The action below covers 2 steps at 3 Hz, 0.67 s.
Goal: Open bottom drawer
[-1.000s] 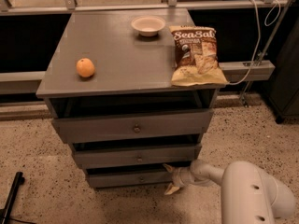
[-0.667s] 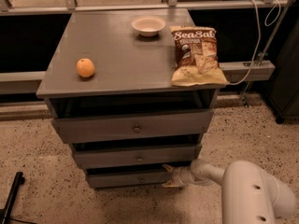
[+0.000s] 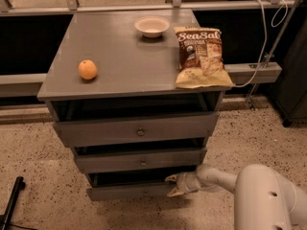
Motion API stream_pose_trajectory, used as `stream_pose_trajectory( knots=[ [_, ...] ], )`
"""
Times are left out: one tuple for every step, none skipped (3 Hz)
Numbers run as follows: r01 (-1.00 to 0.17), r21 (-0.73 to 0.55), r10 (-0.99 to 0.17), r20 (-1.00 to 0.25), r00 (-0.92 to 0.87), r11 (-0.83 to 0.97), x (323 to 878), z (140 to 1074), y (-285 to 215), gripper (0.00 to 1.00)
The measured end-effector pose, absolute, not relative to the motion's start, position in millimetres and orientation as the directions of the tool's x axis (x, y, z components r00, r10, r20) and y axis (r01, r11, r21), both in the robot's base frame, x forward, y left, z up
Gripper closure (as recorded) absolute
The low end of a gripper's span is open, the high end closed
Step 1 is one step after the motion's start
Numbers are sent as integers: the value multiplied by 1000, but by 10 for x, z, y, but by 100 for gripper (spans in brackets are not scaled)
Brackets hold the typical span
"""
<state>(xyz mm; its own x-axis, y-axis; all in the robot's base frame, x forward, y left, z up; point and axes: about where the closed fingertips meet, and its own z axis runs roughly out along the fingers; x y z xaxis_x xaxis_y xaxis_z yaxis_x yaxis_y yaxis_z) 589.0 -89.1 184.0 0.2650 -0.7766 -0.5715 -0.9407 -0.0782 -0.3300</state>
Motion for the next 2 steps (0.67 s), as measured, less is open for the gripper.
stream_pose_trajectory(
  knots=[
    [-941,-330,-777,-572,265,-78,5890,1839,-891,10],
    [-941,-330,-777,-572,265,-78,5890,1839,-890,0]
  ],
)
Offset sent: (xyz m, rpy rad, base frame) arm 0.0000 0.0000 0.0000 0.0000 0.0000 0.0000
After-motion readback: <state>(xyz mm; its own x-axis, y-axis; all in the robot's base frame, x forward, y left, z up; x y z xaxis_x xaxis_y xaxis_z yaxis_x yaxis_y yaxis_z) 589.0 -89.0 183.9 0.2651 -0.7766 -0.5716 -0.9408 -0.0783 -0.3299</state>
